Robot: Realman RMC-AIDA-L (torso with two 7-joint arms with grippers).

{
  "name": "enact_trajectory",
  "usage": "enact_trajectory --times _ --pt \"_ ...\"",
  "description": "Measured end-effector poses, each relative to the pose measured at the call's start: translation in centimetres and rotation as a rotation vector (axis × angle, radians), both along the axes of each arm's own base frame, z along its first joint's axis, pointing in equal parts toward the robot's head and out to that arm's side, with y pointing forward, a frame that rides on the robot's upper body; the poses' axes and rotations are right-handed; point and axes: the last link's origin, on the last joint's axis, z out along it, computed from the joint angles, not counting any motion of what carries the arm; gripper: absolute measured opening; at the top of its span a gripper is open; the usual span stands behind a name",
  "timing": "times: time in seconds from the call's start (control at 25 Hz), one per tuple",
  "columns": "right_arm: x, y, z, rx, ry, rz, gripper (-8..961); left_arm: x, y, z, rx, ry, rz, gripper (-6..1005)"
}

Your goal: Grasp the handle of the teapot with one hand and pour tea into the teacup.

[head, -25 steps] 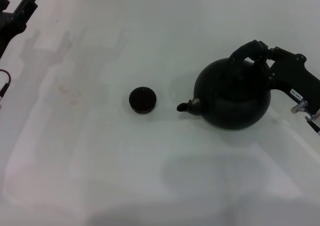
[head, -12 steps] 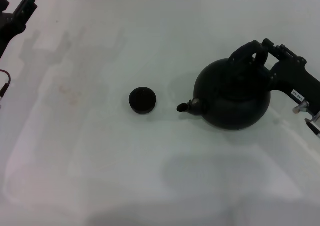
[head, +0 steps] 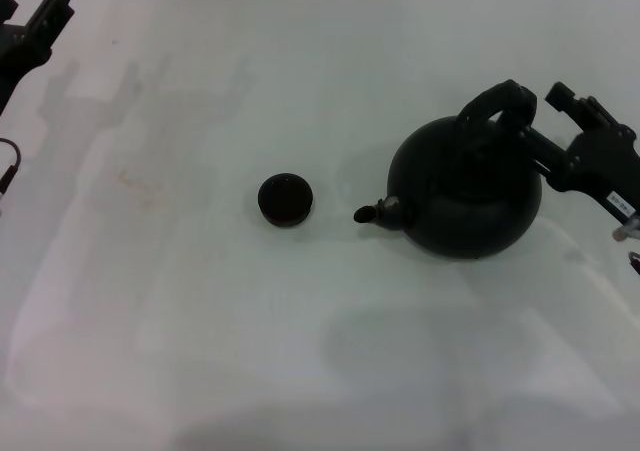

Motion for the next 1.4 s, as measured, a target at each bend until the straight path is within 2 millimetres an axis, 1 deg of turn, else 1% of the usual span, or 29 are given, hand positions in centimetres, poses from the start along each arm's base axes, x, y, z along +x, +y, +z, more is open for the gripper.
enact_trajectory --times 0.04,0.32,0.44,0.52,0.6,0.64,0.68,0.84,0.96,1.04,1.2,1.4 --pt "0.1 -0.2 0.1 0.002 0.001 -0.002 874 0.0 0.0 0.0 -0.001 0.001 -0.001 881" --pt "0.9 -2.7 1.3 0.041 0.037 0.021 866 0.0 0.0 -0.1 -0.005 0.004 -0.003 881" --pt "1.4 -2.9 2.0 0.071 0.041 0.000 864 0.0 0.0 -0.1 -0.006 0.004 -0.003 881" --pt "1.5 -2.5 2.3 0.095 0.041 -0.013 862 0.0 0.0 -0.1 -0.007 0.007 -0.003 881" --pt "1.2 -1.6 2.4 0.124 0.029 -0.009 861 0.0 -0.1 -0.2 -0.008 0.019 -0.003 882" --pt "0.7 -0.5 2.4 0.162 -0.013 0.010 860 0.1 -0.2 -0.5 -0.012 0.057 -0.013 882" --pt "0.7 -0.5 2.4 0.162 -0.013 0.010 859 0.1 -0.2 -0.5 -0.012 0.057 -0.013 882" --pt "-0.4 2.0 2.7 0.331 -0.190 0.035 856 0.2 -0.3 -0.9 -0.013 0.109 -0.026 882" --pt "-0.7 3.7 3.2 0.451 -0.282 -0.023 855 0.2 -0.3 -0.9 -0.006 0.107 -0.022 881" --pt "-0.6 4.7 3.9 0.505 -0.270 -0.096 854 0.1 -0.2 -0.6 0.012 0.095 -0.009 881" --pt "-0.4 4.9 4.2 0.525 -0.243 -0.132 852 0.0 -0.1 -0.3 0.030 0.083 0.004 880" --pt "-0.1 4.7 4.2 0.504 -0.201 -0.153 851 0.1 0.1 -0.3 0.036 0.078 0.004 880"
